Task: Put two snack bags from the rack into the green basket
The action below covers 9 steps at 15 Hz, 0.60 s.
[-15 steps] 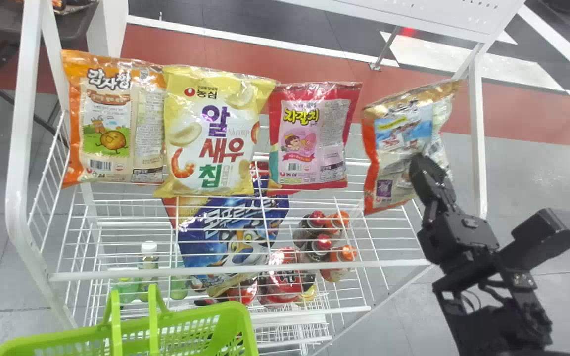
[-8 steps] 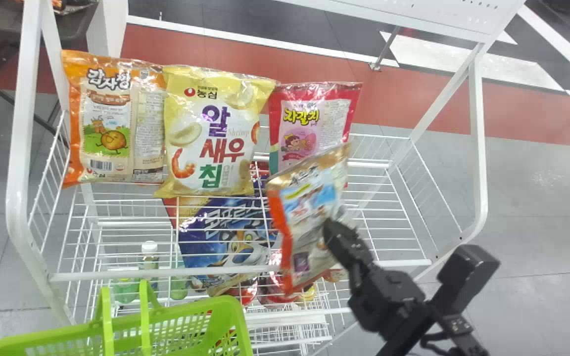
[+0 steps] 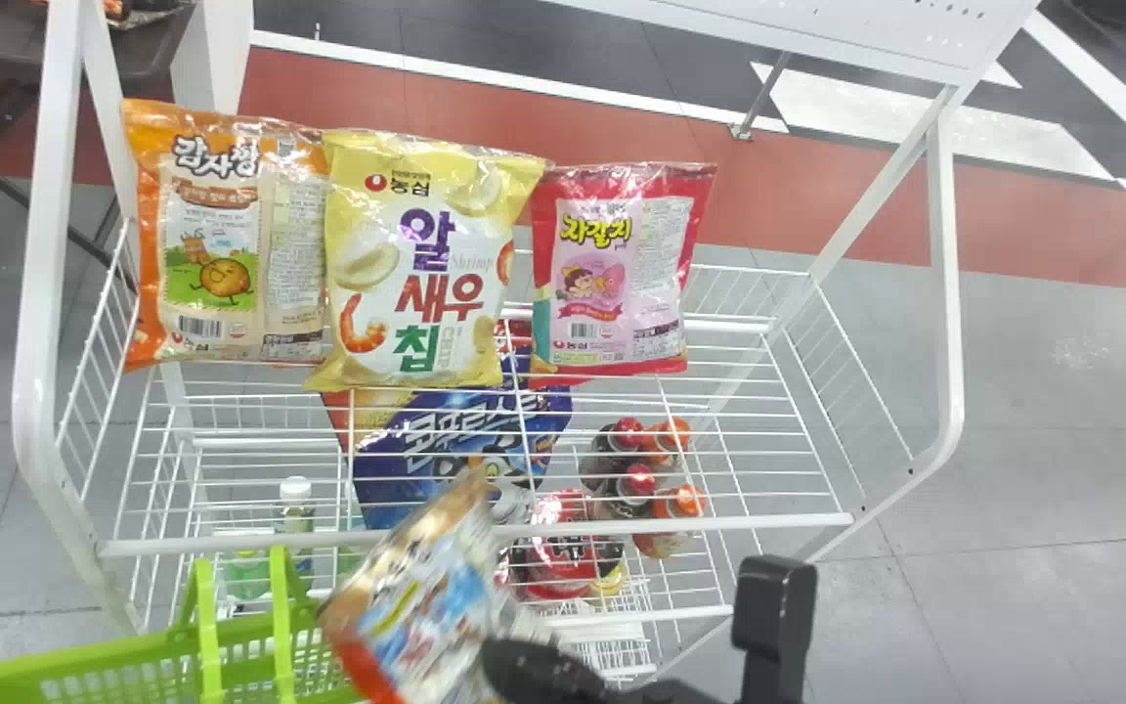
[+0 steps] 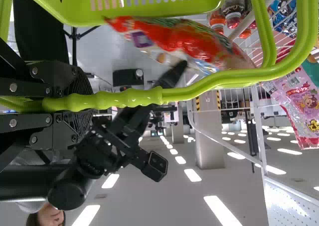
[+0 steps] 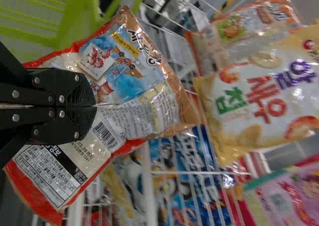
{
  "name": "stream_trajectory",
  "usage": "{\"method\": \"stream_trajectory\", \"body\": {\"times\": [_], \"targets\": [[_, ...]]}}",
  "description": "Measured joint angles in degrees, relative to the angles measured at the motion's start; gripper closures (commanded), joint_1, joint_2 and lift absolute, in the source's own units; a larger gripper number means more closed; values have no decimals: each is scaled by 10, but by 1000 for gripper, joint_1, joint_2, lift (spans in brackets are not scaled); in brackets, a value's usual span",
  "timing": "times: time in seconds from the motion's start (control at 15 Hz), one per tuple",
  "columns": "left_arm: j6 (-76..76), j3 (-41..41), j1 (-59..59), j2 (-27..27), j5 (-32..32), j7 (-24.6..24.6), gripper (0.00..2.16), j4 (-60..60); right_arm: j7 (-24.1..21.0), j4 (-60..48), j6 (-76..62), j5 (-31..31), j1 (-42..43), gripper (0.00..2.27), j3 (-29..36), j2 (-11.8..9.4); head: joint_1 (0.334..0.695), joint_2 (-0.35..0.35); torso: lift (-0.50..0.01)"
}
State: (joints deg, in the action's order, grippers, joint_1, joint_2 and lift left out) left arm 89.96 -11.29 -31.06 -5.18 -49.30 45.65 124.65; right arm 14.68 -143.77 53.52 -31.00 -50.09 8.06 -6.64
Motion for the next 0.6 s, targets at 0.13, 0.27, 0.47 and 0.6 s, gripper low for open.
{"method": "stream_trajectory", "body": {"times": [0.13,0.27,0.47,0.6], "targets": [[0,0,2,0,0,2,1369,-5,5,-18,72,-3,-3,2246,-8,-2,695,-297,-5],[0,0,4,0,0,4,1369,-7,10,-31,126,-9,-5,2246,-13,-4,695,-279,-5],[0,1,5,0,0,4,1369,-7,19,-44,201,-27,-8,2246,-21,-6,695,-243,-5],[0,2,6,0,0,4,1369,-7,19,-45,215,-30,-9,2246,-32,-7,695,-216,-5]]}}
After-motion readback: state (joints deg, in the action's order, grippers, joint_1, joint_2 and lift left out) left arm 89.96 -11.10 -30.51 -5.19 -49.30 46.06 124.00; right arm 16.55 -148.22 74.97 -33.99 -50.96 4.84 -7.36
